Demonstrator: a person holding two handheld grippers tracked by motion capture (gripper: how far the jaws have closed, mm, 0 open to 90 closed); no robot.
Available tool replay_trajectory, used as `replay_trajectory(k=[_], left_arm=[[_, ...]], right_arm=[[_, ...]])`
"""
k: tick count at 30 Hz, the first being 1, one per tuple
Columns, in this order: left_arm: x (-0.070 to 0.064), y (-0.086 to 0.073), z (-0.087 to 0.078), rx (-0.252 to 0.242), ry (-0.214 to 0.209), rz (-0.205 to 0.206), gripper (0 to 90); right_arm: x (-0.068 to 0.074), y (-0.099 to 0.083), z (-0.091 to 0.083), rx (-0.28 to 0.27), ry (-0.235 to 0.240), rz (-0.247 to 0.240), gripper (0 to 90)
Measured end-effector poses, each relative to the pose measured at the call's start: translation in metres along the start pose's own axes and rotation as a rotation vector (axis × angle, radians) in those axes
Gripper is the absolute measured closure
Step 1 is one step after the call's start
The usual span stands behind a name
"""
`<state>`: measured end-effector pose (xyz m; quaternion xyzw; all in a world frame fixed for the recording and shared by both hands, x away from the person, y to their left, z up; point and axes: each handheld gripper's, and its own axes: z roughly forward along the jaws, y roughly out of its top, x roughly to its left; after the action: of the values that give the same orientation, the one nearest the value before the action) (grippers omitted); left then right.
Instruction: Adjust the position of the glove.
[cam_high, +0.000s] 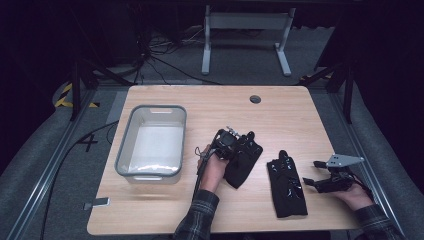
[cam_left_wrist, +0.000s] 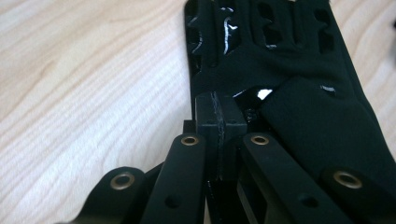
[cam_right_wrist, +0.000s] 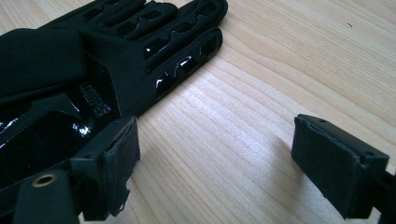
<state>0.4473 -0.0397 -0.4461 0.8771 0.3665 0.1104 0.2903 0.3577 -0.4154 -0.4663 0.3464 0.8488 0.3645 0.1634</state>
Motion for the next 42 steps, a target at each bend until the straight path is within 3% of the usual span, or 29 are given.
replay_trajectory(k=[5, 9, 15, 19, 23, 26, 28, 30, 31, 34, 35, 36, 38, 42], left_arm=[[-0.01, -0.006, -0.008, 0.048, -0.018, 0.047, 89.9], [-0.016, -0.013, -0.013, 0.056, -0.042, 0.073, 89.9], [-0.02, -0.03, -0.023, 0.035, -0.097, 0.091, 89.9], [-0.023, -0.038, -0.027, 0.022, -0.11, 0.098, 89.9], [-0.028, -0.046, -0.034, -0.018, -0.152, 0.093, 89.8], [-0.034, -0.043, -0.042, -0.062, -0.18, 0.111, 89.8], [-0.038, -0.042, -0.043, -0.078, -0.174, 0.121, 89.8], [-0.04, -0.041, -0.041, -0.079, -0.179, 0.125, 89.8], [-0.041, -0.04, -0.036, -0.068, -0.188, 0.126, 89.8], [-0.041, -0.04, -0.028, -0.041, -0.194, 0.128, 89.8], [-0.041, -0.04, -0.028, -0.041, -0.194, 0.128, 89.8], [-0.041, -0.04, -0.023, -0.019, -0.194, 0.136, 89.8], [-0.04, -0.041, -0.022, -0.016, -0.201, 0.135, 89.9], [-0.039, -0.042, -0.023, -0.009, -0.211, 0.138, 90.0]], right_arm=[[0.0, 0.0, 0.0, 0.0, 0.002, -0.001, 15.5], [0.0, 0.001, 0.001, -0.001, 0.006, -0.006, 15.8], [0.001, 0.001, 0.001, 0.002, 0.011, -0.009, 16.0], [0.001, 0.002, 0.001, 0.009, 0.016, -0.012, 16.5], [0.003, 0.006, -0.002, 0.017, 0.054, -0.023, 22.6], [0.009, 0.01, -0.005, 0.002, 0.086, -0.03, 30.1], [0.015, 0.015, -0.008, -0.01, 0.125, -0.041, 39.2], [0.018, 0.017, -0.009, -0.017, 0.139, -0.045, 43.9], [0.026, 0.023, -0.009, -0.024, 0.174, -0.066, 55.8], [0.035, 0.028, -0.003, -0.006, 0.219, -0.1, 68.5], [0.035, 0.028, -0.003, -0.006, 0.219, -0.1, 68.5], [0.039, 0.029, 0.003, 0.025, 0.223, -0.123, 76.1], [0.039, 0.03, 0.008, 0.043, 0.227, -0.132, 82.9], [0.038, 0.03, 0.012, 0.054, 0.227, -0.135, 87.0]])
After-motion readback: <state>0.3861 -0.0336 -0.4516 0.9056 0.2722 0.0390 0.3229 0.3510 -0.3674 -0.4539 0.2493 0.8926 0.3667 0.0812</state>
